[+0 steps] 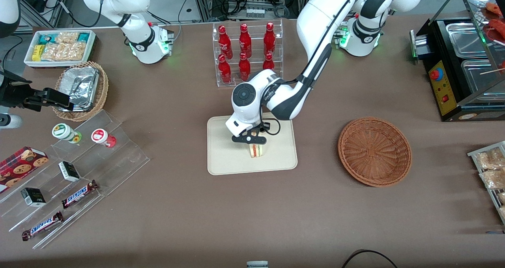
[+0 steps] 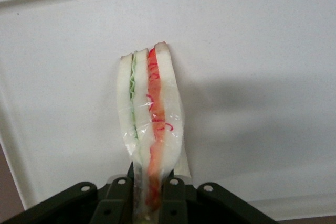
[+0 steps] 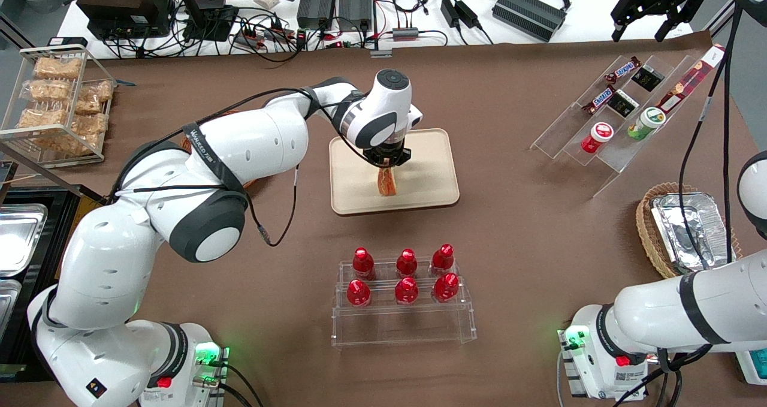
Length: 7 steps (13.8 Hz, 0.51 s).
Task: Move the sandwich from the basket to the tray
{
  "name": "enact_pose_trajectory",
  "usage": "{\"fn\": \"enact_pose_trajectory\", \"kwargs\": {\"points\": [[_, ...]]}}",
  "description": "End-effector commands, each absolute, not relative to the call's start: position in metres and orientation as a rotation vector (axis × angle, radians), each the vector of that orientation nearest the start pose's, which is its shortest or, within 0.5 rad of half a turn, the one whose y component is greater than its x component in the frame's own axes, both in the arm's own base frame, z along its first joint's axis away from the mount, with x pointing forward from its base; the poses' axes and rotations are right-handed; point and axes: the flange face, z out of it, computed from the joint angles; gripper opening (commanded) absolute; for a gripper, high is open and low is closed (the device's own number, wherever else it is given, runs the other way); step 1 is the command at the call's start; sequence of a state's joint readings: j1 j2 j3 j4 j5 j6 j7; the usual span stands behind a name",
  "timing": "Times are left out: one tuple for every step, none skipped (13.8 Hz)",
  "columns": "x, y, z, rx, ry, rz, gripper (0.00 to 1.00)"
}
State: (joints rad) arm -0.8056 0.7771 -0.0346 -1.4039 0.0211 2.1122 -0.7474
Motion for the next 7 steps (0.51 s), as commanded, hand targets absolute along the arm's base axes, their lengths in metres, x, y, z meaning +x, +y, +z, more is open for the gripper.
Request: {"fn": "enact_pose_trajectory", "kwargs": {"points": [[0.491,-0.538,0.245,-3.097,0.130,0.050,0.99],[0.493,-0.537,0.253,-3.102,0.122,0.044,0.99],[0.497,-0.533,0.276,-3.109,0.110,0.033,0.99],[0.501,-0.526,0.292,-3.107,0.091,0.040,0.99],[0.508,-0.517,0.315,-3.111,0.065,0.034,0.99],[0.512,-0.507,0.336,-3.110,0.042,0.039,0.99],[0.517,-0.493,0.360,-3.105,0.013,0.045,0.99]]}}
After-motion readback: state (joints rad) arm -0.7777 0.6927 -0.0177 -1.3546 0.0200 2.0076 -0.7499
